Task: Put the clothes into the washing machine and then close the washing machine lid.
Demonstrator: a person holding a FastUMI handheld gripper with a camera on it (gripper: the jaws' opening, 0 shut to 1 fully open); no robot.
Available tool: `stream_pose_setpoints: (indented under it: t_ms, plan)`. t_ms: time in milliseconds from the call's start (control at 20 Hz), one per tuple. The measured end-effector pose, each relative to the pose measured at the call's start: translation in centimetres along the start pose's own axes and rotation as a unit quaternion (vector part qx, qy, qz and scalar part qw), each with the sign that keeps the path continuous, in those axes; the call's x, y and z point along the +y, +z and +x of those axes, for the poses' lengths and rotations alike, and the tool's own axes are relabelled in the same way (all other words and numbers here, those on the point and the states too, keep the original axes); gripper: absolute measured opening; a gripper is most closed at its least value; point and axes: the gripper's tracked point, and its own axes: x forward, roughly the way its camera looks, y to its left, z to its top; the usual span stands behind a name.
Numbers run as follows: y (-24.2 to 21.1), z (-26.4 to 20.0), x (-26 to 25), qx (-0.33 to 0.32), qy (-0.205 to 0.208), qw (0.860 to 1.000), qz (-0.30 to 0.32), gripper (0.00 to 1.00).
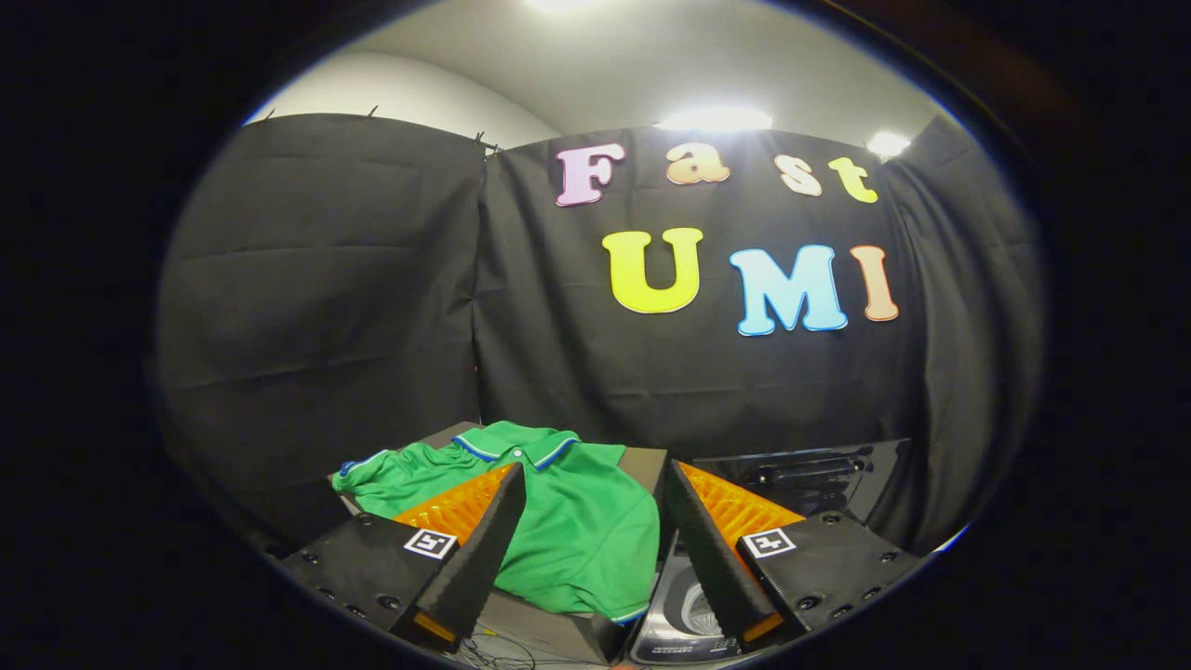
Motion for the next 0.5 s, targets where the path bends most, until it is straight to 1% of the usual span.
stream_pose_setpoints:
  t_ms: [250,500]
  plan:
    - [0.2,2.9,3.6,0.027,0.023,0.999,-0.008,0.96]
    - [-1.5,6.4,6.7,0.079,0.052,0.995,-0.002,0.96]
